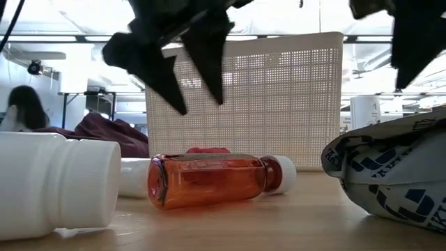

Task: Pick & place medical supplies in basket/bin
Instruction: Put the red bandage into the white bin

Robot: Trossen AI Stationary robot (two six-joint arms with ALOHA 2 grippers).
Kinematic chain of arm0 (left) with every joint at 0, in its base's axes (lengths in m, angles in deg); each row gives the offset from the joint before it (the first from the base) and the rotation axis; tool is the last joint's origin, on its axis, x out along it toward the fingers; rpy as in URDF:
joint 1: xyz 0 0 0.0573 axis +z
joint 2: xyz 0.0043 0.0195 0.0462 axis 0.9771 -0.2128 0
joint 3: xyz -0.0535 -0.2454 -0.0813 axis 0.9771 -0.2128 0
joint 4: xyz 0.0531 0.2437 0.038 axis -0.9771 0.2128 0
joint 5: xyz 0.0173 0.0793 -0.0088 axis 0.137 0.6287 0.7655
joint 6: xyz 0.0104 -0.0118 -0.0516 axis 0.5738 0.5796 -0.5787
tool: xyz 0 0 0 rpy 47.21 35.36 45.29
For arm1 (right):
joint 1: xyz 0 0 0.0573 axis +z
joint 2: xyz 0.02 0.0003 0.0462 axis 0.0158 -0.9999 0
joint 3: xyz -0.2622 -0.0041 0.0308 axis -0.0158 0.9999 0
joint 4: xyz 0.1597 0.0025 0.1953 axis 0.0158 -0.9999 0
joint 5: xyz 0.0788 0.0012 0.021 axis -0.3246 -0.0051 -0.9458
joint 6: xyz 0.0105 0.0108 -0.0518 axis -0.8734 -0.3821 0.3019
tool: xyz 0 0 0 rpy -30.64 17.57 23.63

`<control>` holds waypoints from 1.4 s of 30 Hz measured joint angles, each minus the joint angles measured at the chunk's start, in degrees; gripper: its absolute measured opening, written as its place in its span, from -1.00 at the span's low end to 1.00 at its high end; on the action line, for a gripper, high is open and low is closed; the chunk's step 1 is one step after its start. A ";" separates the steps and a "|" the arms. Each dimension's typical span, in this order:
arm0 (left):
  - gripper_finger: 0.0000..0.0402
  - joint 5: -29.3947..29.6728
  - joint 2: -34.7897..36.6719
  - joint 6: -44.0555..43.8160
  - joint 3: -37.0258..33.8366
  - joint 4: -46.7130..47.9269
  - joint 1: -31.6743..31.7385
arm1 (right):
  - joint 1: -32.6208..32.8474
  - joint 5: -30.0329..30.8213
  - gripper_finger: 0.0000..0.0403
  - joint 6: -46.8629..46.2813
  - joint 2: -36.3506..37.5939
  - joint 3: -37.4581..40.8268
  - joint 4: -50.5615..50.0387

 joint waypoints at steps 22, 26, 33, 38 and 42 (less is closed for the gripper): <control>0.30 -6.37 -3.65 -12.75 -0.35 -7.03 5.93 | 6.98 5.61 0.82 -3.97 23.44 12.36 -12.60; 0.30 -6.69 -3.61 -14.57 -0.33 -5.73 7.27 | 6.98 6.79 0.82 -0.76 26.63 15.08 -12.53; 0.30 -7.08 -3.59 -16.56 -0.33 -4.40 7.69 | 6.98 6.84 0.82 2.08 29.91 18.94 -12.42; 0.30 -7.10 -3.74 -18.25 -3.41 -5.41 7.91 | 6.98 7.93 0.82 1.44 30.32 18.96 -12.16; 0.30 -9.26 -4.91 -19.14 -5.52 -8.77 7.98 | 6.98 8.40 0.82 2.02 30.32 18.96 -12.14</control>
